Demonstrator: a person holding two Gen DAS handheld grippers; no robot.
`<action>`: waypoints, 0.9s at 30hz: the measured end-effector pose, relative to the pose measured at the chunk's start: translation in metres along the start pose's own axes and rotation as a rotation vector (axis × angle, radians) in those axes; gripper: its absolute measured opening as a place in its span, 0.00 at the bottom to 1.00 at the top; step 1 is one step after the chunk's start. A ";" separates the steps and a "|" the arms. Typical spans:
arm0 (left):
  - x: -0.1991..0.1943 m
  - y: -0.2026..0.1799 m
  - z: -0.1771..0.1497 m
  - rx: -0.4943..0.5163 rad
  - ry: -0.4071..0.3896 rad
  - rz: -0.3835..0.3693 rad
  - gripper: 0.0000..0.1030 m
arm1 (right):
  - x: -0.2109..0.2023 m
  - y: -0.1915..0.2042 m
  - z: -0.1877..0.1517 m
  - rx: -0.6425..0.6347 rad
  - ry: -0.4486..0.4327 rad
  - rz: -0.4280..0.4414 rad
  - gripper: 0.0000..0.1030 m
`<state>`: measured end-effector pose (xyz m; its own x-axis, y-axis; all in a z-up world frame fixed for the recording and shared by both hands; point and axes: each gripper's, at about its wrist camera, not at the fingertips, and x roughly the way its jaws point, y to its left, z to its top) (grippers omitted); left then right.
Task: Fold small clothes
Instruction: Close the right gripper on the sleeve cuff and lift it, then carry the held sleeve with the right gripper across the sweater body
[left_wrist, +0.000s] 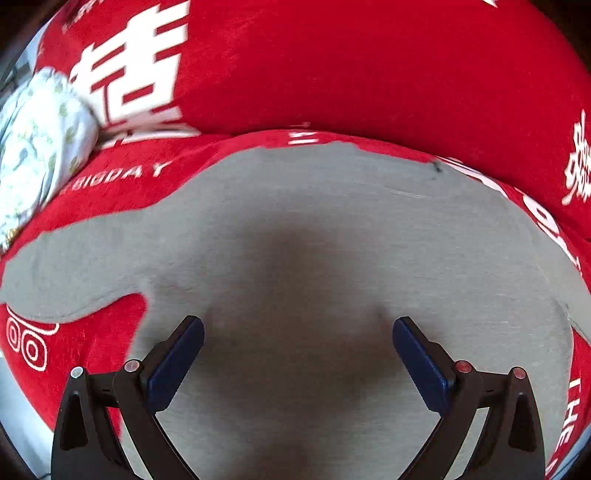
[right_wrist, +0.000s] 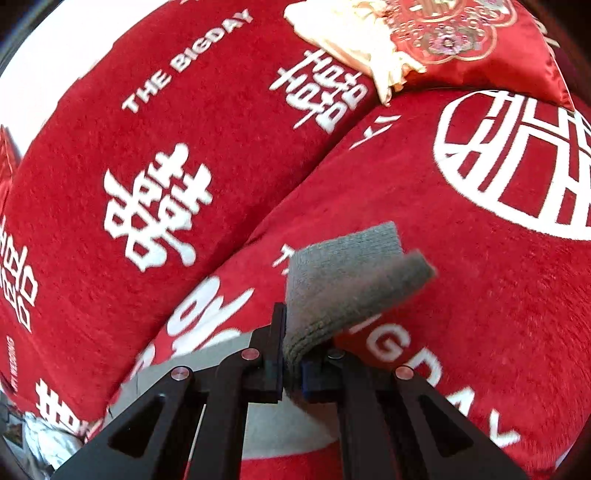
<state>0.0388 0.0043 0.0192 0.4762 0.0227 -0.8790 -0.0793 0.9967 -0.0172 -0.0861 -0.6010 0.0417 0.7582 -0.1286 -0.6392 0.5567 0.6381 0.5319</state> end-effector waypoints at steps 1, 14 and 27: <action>0.002 0.007 -0.001 -0.010 -0.001 0.010 0.99 | -0.002 0.010 -0.002 -0.008 0.015 0.000 0.06; 0.009 0.029 -0.013 0.052 -0.016 -0.071 1.00 | -0.021 0.151 -0.049 -0.272 0.031 -0.081 0.06; -0.013 0.055 -0.017 -0.015 -0.055 -0.117 1.00 | -0.025 0.259 -0.106 -0.358 0.039 -0.046 0.06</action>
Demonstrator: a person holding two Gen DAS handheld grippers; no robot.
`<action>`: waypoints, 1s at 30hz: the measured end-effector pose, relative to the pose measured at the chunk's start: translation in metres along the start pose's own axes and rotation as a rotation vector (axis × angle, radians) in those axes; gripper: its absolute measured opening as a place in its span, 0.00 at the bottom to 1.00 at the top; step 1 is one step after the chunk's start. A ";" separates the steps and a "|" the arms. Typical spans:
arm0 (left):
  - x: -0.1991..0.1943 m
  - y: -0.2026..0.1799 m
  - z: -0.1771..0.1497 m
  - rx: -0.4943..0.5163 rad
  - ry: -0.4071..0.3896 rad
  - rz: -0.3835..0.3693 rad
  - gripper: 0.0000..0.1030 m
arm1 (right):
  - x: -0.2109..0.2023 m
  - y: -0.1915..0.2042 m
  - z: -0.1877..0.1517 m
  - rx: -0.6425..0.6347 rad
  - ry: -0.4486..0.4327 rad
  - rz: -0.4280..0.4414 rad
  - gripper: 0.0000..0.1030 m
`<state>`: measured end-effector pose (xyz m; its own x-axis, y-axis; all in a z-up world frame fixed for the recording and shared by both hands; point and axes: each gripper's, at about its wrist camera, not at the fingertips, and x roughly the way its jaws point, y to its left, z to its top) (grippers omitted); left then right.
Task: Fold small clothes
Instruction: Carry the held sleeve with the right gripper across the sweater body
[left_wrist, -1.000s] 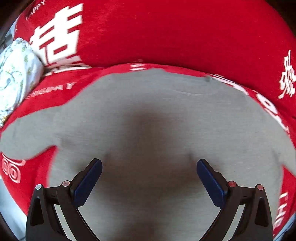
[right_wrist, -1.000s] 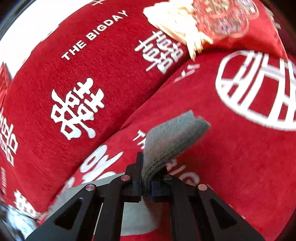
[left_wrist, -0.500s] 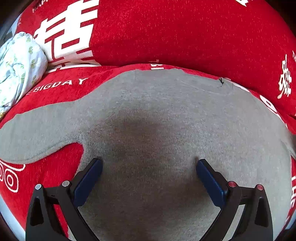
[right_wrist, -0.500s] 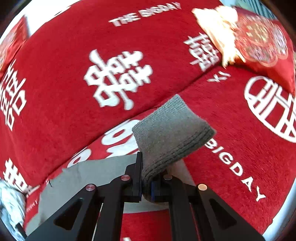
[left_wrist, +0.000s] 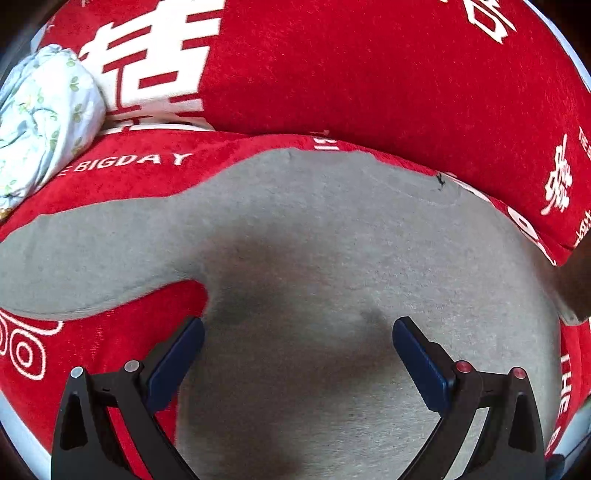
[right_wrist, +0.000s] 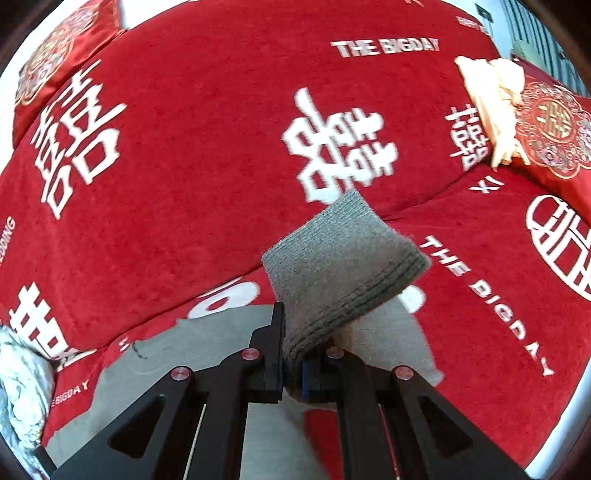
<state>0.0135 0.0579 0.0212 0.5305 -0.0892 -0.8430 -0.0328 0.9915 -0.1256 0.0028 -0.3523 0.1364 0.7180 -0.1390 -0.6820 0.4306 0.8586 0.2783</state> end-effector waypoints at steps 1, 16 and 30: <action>0.000 0.002 0.000 -0.004 -0.001 0.001 1.00 | 0.001 0.007 -0.001 -0.001 0.002 0.009 0.06; 0.002 0.016 0.004 -0.027 0.004 0.003 1.00 | 0.030 0.118 -0.039 -0.126 0.049 0.081 0.06; 0.000 0.034 0.009 -0.070 -0.013 -0.003 1.00 | 0.061 0.197 -0.090 -0.197 0.127 0.179 0.06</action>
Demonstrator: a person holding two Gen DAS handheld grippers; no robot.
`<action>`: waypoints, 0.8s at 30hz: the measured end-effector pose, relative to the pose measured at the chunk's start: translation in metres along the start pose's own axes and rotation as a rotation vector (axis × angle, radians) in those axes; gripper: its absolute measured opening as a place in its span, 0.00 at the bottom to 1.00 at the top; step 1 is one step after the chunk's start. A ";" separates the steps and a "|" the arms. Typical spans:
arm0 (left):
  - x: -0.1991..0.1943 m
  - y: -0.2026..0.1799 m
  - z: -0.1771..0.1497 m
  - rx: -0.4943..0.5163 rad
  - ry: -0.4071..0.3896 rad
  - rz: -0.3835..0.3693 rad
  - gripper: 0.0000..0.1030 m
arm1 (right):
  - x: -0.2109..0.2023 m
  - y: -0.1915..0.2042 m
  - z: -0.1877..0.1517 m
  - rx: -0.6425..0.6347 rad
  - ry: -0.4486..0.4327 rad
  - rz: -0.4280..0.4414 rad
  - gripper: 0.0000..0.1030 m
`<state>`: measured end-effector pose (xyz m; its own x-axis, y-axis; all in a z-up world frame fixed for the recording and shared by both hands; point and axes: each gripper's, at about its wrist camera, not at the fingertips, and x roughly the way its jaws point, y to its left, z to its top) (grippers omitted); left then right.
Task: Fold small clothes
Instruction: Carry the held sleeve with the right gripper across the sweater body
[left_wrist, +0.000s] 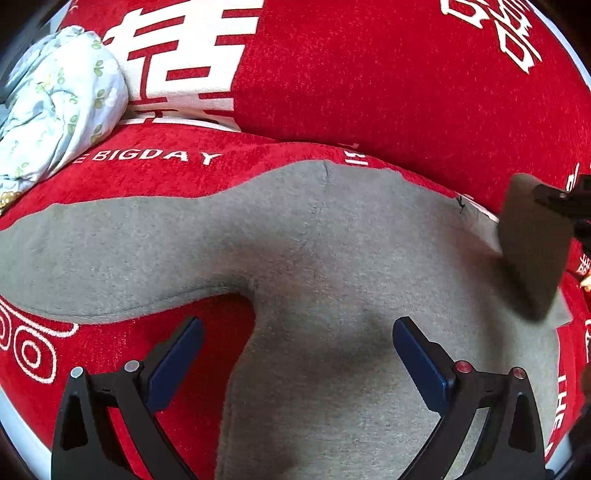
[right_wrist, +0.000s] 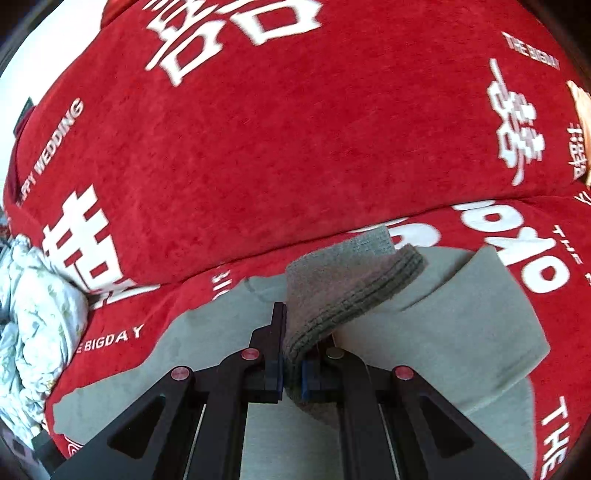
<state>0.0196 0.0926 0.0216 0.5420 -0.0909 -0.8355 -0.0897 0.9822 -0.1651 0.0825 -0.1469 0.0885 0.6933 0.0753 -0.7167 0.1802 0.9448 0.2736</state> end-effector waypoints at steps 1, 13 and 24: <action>0.000 0.001 0.000 -0.004 0.001 -0.001 1.00 | 0.004 0.007 -0.002 -0.006 0.008 0.007 0.06; 0.003 0.019 0.006 -0.083 0.017 -0.039 1.00 | 0.045 0.049 -0.030 -0.071 0.082 0.038 0.06; 0.005 0.022 0.007 -0.090 0.021 -0.040 1.00 | 0.075 0.068 -0.048 -0.096 0.131 0.053 0.06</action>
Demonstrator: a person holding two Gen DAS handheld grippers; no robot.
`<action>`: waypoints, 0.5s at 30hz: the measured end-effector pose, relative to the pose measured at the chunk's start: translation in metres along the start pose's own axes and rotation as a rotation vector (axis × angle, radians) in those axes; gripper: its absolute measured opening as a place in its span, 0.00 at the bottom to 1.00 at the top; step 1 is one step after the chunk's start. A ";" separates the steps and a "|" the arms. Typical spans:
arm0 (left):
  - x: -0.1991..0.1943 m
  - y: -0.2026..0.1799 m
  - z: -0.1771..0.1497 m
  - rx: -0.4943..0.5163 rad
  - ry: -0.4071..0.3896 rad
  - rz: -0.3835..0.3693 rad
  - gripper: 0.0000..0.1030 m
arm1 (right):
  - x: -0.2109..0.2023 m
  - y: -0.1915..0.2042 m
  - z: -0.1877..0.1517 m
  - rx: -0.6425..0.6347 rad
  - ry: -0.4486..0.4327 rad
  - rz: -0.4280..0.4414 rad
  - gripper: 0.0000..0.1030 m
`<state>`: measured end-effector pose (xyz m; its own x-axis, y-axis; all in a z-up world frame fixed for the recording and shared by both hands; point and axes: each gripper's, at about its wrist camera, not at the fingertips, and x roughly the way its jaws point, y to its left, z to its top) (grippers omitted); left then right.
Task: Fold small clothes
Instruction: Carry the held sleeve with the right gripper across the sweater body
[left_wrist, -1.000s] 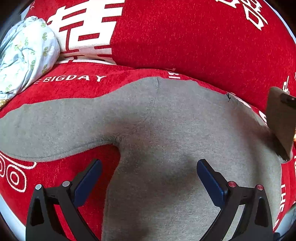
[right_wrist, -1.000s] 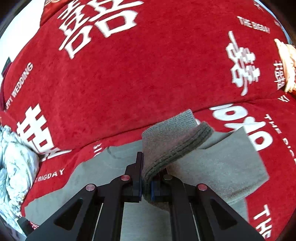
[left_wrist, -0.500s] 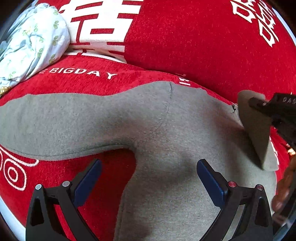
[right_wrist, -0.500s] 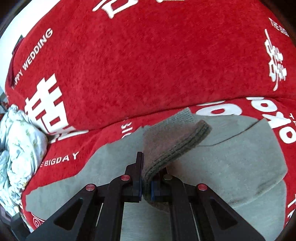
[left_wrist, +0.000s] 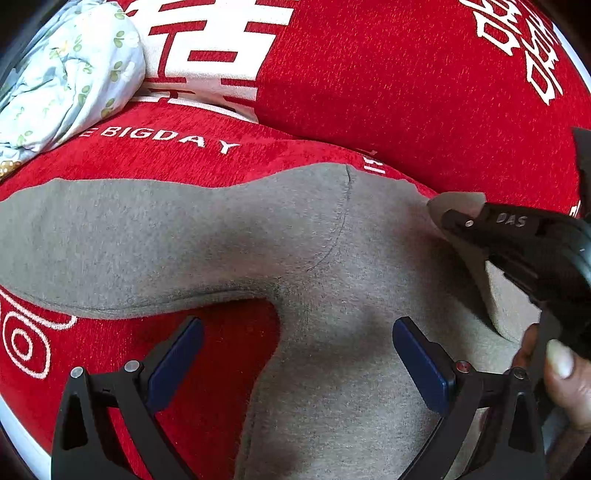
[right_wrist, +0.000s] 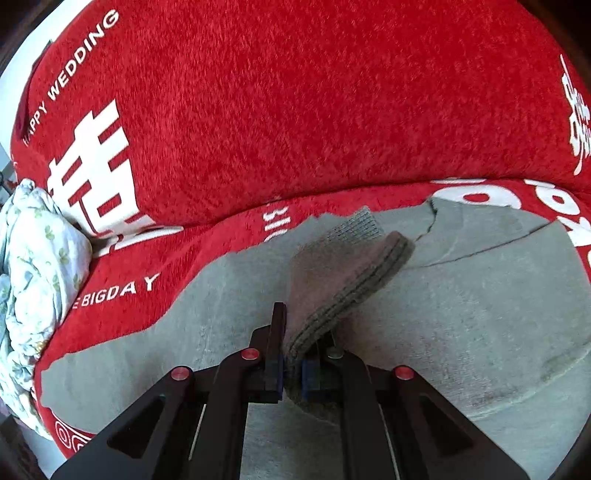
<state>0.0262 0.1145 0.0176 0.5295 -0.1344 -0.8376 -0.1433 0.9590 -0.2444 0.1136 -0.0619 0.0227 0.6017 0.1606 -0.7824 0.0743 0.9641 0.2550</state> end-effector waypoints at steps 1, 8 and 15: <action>0.000 0.000 0.000 0.001 0.000 0.000 0.99 | 0.003 0.001 -0.001 -0.002 0.006 -0.001 0.06; 0.004 0.002 0.000 0.001 0.012 0.003 0.99 | 0.018 0.001 -0.009 -0.001 0.038 -0.005 0.06; 0.005 0.008 0.002 -0.008 0.007 0.010 0.99 | 0.025 0.008 -0.016 -0.051 0.041 -0.035 0.07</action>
<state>0.0293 0.1220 0.0129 0.5226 -0.1268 -0.8431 -0.1551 0.9582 -0.2403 0.1168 -0.0466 -0.0041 0.5660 0.1341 -0.8134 0.0534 0.9787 0.1985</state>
